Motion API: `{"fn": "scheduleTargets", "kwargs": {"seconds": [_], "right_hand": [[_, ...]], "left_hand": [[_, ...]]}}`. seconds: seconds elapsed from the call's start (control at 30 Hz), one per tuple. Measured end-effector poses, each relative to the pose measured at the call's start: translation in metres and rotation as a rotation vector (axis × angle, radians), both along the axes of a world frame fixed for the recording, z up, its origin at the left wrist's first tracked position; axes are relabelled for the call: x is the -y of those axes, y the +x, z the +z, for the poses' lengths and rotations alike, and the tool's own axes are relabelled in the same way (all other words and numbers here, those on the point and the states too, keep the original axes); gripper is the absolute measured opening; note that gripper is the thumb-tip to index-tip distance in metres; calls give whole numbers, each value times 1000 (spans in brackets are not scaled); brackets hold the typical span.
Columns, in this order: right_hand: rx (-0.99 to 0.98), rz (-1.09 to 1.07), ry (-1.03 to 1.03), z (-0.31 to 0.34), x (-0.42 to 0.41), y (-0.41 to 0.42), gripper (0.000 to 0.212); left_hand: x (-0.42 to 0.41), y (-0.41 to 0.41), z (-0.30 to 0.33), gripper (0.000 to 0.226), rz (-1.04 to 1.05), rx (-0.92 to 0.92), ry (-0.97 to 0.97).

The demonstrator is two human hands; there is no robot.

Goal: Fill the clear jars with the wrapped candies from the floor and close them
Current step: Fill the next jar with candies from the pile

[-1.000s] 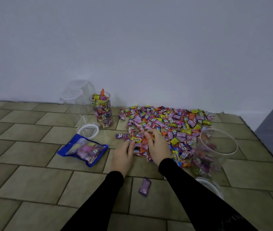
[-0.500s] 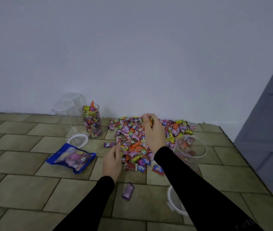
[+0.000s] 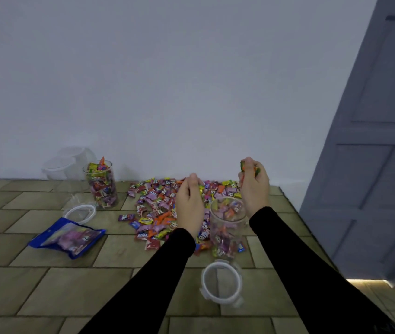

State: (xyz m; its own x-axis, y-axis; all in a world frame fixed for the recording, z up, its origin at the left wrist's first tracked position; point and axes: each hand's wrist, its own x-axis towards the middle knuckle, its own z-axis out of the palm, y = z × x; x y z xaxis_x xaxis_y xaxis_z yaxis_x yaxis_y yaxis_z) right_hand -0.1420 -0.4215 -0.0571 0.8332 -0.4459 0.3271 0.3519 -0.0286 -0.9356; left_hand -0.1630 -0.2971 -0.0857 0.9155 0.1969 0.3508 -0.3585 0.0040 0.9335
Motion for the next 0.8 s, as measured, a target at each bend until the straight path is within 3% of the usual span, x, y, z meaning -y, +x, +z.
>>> {"fn": "scheduleTargets", "kwargs": {"seconds": [0.3,0.47,0.8], "right_hand": [[-89,-16,266,-6,19,1,28],[-128,-18,282,-9,15,7,30],[-143,-46,159,-18,10,13,34]], "left_hand": [[36,7,14,37,10,10,31],[41,10,6,35,18,-72,-26],[51,12,-7,31,49,20,7]]}}
